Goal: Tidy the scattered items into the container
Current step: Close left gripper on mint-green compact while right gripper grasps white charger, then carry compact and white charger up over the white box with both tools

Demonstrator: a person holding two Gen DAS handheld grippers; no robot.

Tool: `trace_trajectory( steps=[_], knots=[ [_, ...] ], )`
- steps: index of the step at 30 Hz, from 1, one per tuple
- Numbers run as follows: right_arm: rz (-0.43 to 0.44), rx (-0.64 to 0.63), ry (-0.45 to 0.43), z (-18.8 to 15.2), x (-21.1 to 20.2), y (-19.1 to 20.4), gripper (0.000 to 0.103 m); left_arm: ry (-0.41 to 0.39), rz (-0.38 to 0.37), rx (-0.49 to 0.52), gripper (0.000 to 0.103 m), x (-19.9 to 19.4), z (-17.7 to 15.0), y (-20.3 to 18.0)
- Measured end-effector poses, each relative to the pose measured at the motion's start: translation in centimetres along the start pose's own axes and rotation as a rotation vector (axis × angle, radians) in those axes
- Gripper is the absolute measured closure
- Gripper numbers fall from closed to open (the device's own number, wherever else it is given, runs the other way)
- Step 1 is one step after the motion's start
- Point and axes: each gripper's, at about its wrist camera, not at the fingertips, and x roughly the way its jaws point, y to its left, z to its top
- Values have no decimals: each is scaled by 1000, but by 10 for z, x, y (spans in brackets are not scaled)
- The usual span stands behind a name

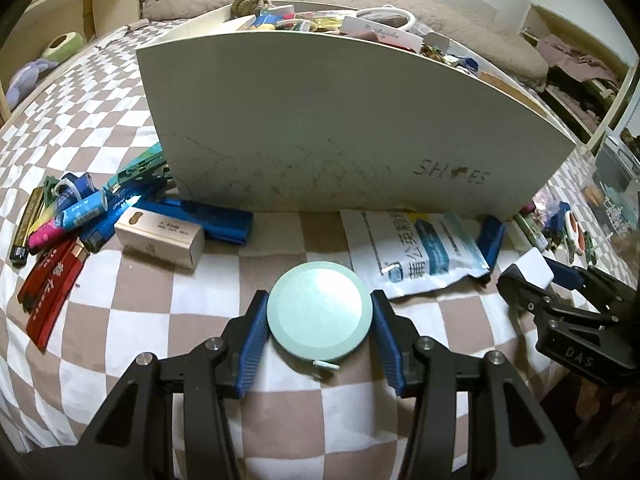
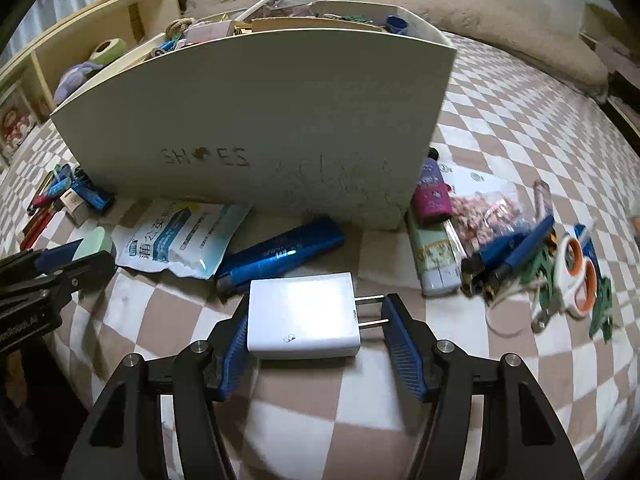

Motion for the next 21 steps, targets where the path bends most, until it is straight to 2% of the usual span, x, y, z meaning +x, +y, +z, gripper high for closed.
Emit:
trace_trajectory(
  steps=[6,8,10,11,14,18,21],
  knots=[
    [-5,31,-15,-12,-7,1,40,0,-11,7,53,2,-1,-9],
    [4,46,-16,-13,-10,-1,40,2,-18,6,53,4,14,-5],
    [25,68,-20,-13,-16,-1,40,7,-28,6,53,2,15,-8],
    [36,78,-24,-13,-19,0,40,7,-35,5,53,0,19,7],
    [34,86,-44,-13,-28,2,40,-8,-53,4,53,-8,34,12],
    [37,98,-85,-5,-43,0,40,-29,-69,4,53,-22,25,2],
    [39,92,-122,5,-55,-2,40,-48,-91,-3,53,-43,17,9]
  ],
)
